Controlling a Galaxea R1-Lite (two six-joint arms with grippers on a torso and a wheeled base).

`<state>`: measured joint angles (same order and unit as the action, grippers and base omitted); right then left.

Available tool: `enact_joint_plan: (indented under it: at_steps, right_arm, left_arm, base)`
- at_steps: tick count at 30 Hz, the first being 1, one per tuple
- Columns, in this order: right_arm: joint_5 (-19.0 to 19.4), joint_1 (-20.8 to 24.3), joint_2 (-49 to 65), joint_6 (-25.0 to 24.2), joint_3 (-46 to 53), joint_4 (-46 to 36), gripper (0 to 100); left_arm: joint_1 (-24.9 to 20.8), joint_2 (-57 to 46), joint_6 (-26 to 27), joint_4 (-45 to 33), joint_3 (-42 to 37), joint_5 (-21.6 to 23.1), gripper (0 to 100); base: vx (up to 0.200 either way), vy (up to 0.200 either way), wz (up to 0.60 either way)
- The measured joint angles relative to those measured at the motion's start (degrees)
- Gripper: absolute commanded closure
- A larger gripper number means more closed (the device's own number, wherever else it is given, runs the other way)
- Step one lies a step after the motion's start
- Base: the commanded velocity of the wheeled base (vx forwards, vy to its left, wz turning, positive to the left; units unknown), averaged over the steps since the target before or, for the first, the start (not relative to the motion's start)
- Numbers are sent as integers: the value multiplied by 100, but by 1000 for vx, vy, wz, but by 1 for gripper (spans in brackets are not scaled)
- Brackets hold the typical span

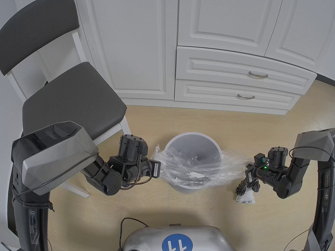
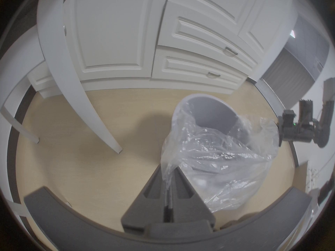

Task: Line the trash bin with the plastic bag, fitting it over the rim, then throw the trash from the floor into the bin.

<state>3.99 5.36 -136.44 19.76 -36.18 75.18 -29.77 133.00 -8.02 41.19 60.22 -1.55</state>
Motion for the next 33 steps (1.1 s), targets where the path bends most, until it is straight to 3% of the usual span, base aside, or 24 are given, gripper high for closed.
enact_joint_plan:
  at_steps: [4,10,20,23,33]
  right_arm:
    - [-213,89,-89,-226,-179,30,100]
    - [-229,117,127,-156,88,-60,100]
    - [-194,111,1263,233,766,-1174,100]
    - [-189,111,1615,356,906,-1390,100]
    - [-180,44,2265,853,1298,-1543,100]
  left_arm:
    - [-35,184,-190,-9,284,-247,100]
    - [-11,160,-112,-82,212,-244,100]
    - [339,-828,935,-272,-802,634,100]
    - [467,-1193,1201,-641,-1042,885,100]
    - [590,-1770,1381,-1092,-1237,1080,100]
  base:
    - [0,0,0]
    - [0,0,0]
    - [0,0,0]
    - [0,0,0]
    - [0,0,0]
